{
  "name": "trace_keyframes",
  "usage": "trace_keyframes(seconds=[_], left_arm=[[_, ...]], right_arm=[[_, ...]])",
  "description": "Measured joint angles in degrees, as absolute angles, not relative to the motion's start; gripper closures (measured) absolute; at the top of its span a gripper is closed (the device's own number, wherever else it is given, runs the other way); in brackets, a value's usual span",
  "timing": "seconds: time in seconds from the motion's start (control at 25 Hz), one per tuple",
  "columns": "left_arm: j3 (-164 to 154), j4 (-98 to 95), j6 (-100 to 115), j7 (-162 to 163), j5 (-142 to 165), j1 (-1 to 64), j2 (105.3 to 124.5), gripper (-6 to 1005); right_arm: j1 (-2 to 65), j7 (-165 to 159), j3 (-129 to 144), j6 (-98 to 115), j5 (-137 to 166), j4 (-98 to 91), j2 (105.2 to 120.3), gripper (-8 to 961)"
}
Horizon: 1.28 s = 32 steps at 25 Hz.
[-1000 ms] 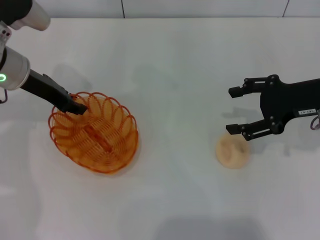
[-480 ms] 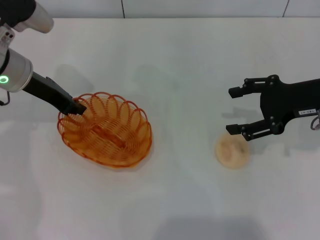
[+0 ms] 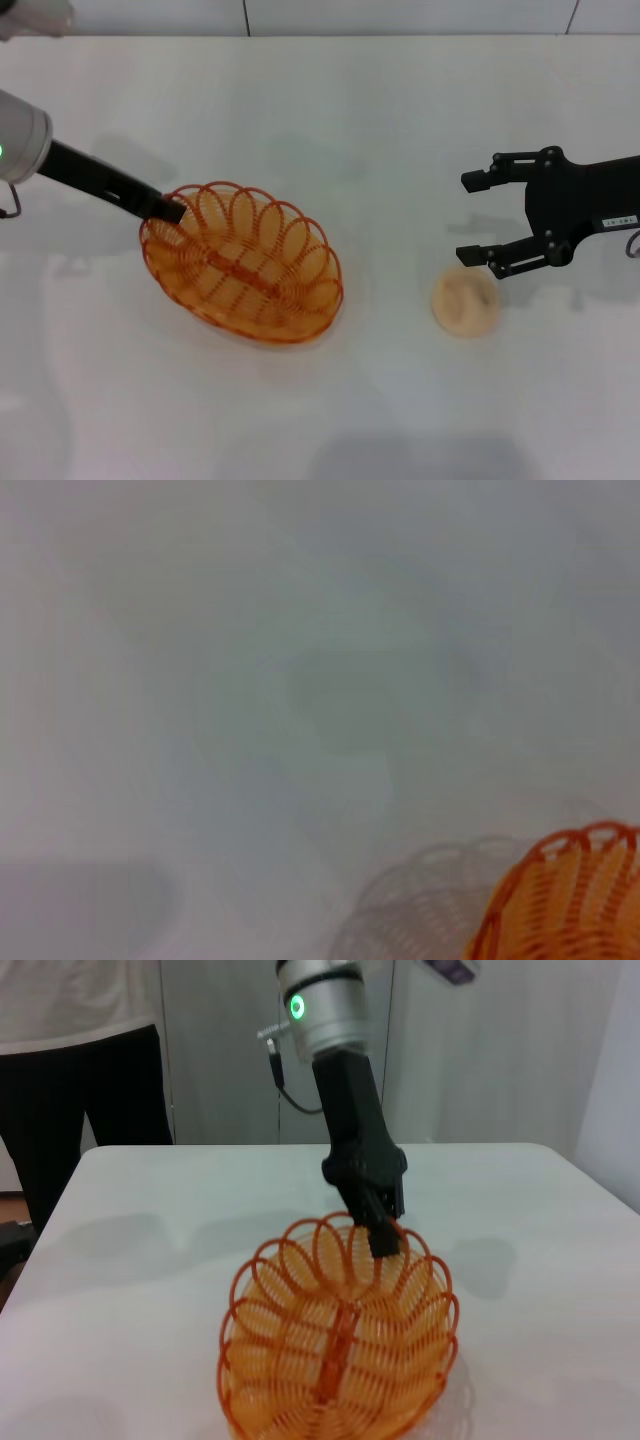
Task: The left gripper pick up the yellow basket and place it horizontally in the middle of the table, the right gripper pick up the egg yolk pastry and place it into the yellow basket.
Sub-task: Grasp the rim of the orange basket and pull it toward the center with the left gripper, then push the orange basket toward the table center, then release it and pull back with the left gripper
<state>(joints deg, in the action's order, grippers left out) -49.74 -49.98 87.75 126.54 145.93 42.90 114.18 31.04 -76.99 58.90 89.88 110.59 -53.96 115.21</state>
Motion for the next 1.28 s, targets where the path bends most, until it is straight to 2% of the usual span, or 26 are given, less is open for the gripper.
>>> trace_keyframes(seconds=[0.32,0.88,1.28], left_arm=[[-49.8,-56.4,92.1,140.1,144.0,41.5,116.01,921],[-51.6,-59.8,87.0,158.4,144.0,39.0,118.90,921],[-64.0,-59.1,80.1,165.9,140.6,37.7,119.35,915]], right_arm=[[30.7,-76.9,58.8,90.0,110.6,-54.8,115.00,105],[29.8,-73.4,57.2,90.1,110.6,-54.9,114.69,111],[28.9,-71.4,57.2,90.2,110.6,-54.9,114.60,115]])
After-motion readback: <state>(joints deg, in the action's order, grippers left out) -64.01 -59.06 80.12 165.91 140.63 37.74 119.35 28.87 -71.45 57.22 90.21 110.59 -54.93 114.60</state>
